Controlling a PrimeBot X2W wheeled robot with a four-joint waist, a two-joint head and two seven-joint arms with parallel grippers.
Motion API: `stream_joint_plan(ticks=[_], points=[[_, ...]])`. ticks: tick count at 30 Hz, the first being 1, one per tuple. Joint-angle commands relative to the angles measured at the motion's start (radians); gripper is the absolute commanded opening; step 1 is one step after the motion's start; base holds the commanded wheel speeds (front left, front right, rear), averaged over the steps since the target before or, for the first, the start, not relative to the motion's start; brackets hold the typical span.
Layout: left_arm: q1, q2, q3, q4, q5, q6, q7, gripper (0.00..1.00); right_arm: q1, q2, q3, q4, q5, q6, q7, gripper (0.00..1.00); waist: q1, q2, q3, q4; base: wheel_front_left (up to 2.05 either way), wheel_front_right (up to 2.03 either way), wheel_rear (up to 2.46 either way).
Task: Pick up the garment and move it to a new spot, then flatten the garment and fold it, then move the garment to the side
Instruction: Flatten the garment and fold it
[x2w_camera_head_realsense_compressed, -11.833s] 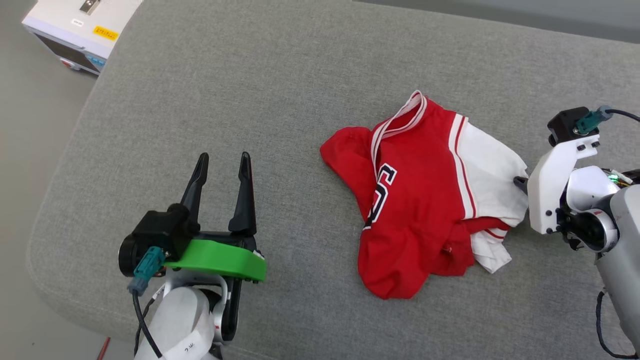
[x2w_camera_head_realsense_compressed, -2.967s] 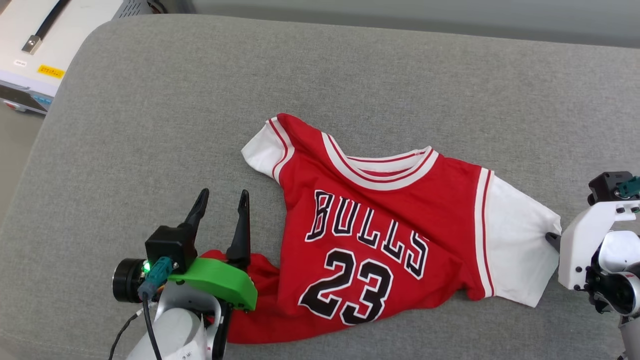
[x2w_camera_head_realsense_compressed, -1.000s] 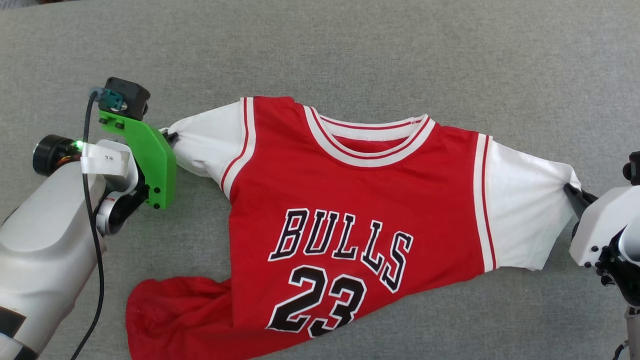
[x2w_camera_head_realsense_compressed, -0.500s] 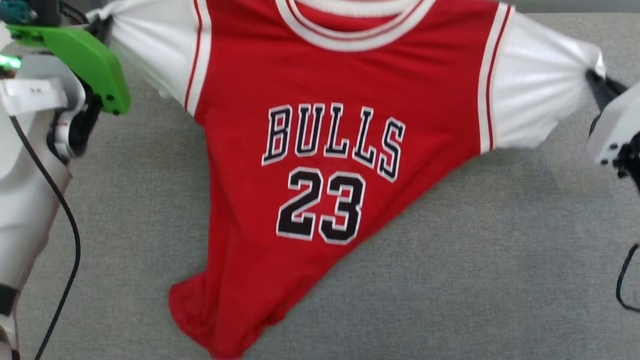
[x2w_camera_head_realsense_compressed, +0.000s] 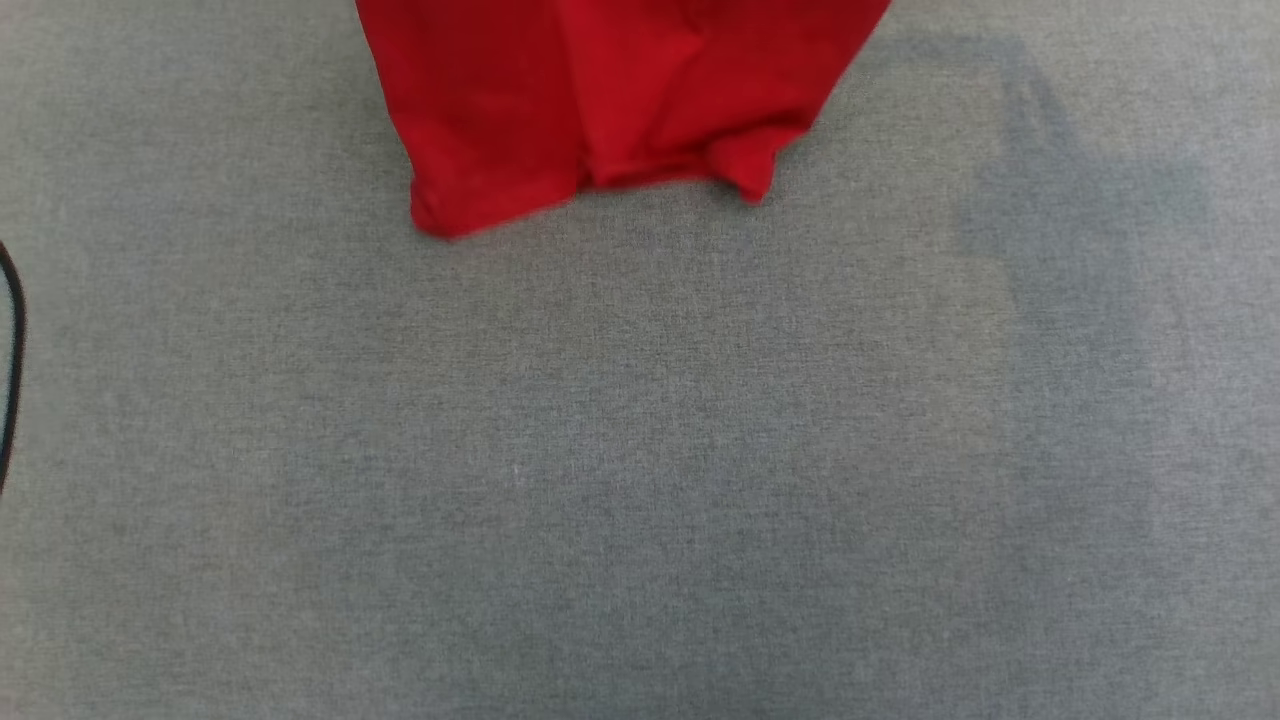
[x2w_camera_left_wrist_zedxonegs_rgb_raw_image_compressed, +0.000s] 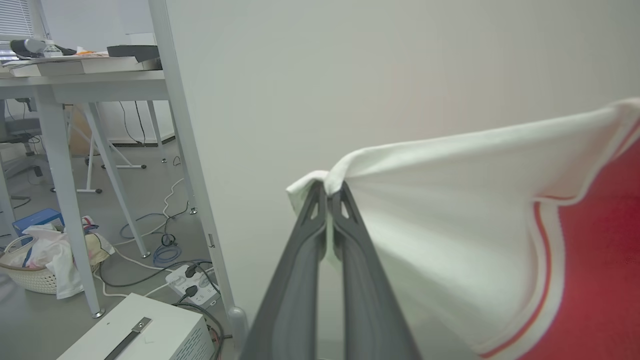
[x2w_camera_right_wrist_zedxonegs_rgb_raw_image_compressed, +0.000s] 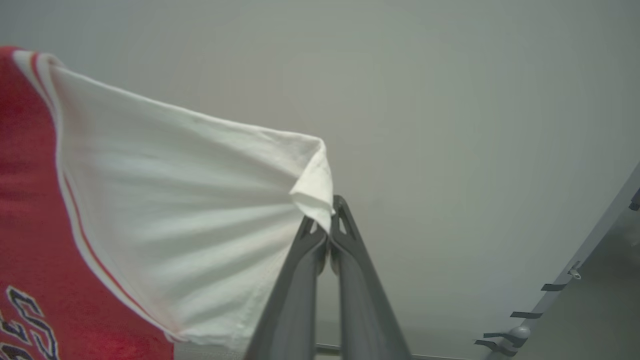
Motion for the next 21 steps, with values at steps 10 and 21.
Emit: stream_joint_plan(ticks=[10,21], points=[[-0.17,0.018,0.038,0.036,0.004,-0.015,-0.057,0.0,-0.276,-0.01,0.042,0.132,-0.042,-0.002,-0.12,0.0,-0.0001,0.0,0.142,-0.012,0.0,0.0,0.0],[-0.078,-0.042,0.025,0.091,-0.037,-0.065,-0.07,0.0,-0.22,-0.006,0.181,0.255,0.053,-0.002,-0.189,0.0,-0.0001,0.0,0.19,-0.003,0.0,0.0,0.0]])
